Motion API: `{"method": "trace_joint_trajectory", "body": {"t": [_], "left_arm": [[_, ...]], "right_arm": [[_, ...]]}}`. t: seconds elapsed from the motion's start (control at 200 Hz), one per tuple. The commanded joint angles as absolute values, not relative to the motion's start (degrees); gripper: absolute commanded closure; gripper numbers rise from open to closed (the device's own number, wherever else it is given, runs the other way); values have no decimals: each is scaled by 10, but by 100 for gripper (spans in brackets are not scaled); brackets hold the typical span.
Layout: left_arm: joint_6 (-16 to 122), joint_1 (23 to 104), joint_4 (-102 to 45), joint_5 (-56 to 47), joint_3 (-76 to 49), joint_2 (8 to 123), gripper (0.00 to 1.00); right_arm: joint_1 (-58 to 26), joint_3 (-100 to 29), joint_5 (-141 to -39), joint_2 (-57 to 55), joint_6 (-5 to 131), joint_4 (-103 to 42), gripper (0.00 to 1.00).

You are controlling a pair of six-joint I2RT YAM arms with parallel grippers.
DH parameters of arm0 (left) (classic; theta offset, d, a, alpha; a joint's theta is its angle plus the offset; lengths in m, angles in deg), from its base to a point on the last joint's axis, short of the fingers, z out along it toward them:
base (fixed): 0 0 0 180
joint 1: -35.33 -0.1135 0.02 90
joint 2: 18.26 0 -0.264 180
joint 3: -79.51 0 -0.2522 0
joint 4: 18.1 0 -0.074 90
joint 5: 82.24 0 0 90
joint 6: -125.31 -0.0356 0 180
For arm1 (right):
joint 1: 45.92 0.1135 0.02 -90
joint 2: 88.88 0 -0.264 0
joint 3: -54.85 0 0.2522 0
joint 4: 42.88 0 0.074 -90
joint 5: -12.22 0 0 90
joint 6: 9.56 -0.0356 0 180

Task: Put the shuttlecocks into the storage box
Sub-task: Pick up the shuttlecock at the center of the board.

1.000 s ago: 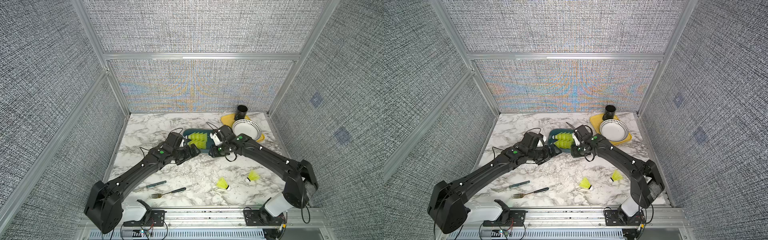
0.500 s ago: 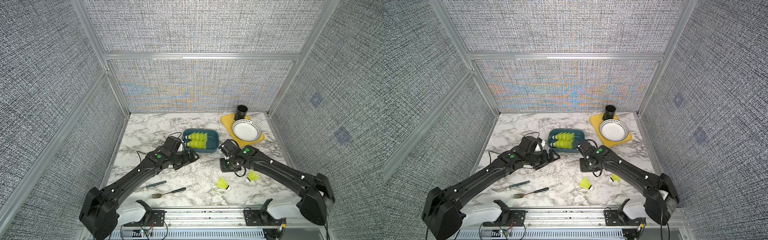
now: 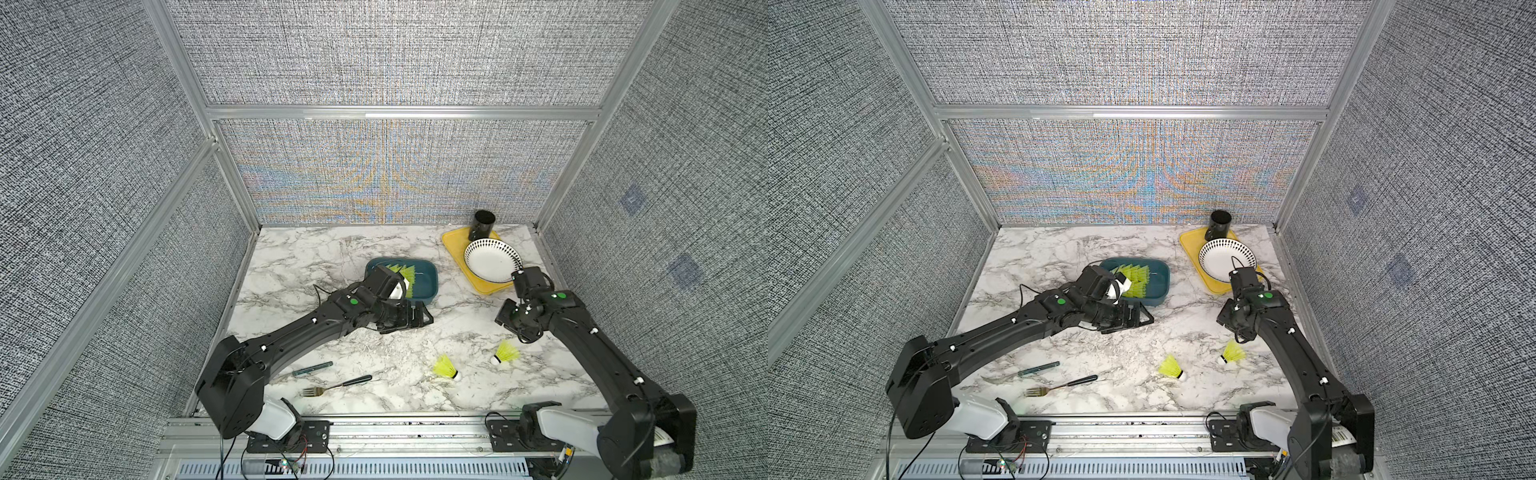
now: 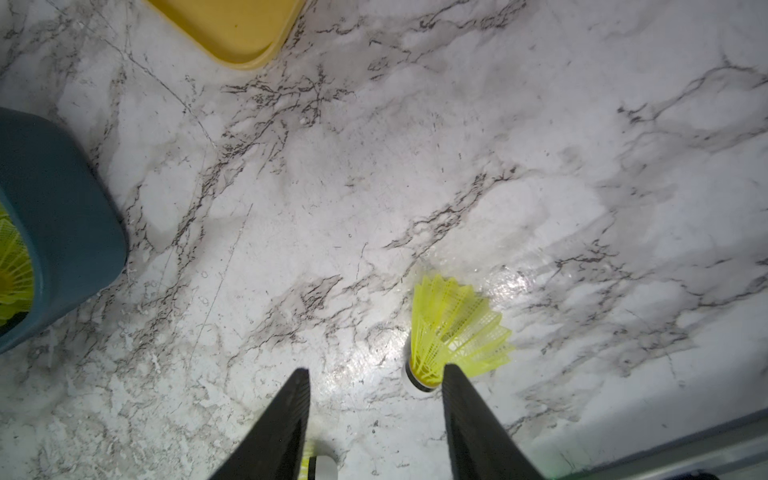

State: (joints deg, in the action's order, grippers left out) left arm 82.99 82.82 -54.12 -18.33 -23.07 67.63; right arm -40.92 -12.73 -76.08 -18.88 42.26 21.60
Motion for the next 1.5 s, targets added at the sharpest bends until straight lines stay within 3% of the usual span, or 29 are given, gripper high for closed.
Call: {"method": "trace_joint_trajectory", "body": {"t": [0.0,0.29,0.916,1.496], "left_arm": [[816,834,-512,-209,-217,699,0],[764,875,-505,-251,-172,763,0],[808,946,-393,-260,-129,892,1],[807,951,-411,-236,-132,873,1]], "right_arm": [[-444,-125,-793,-166,473,219,47],[-514,-95,-851,-136,521,184,50],[-529,-72,-916,-97,585,184,59],[-524,-52,-948,-108,570,190,83]]}}
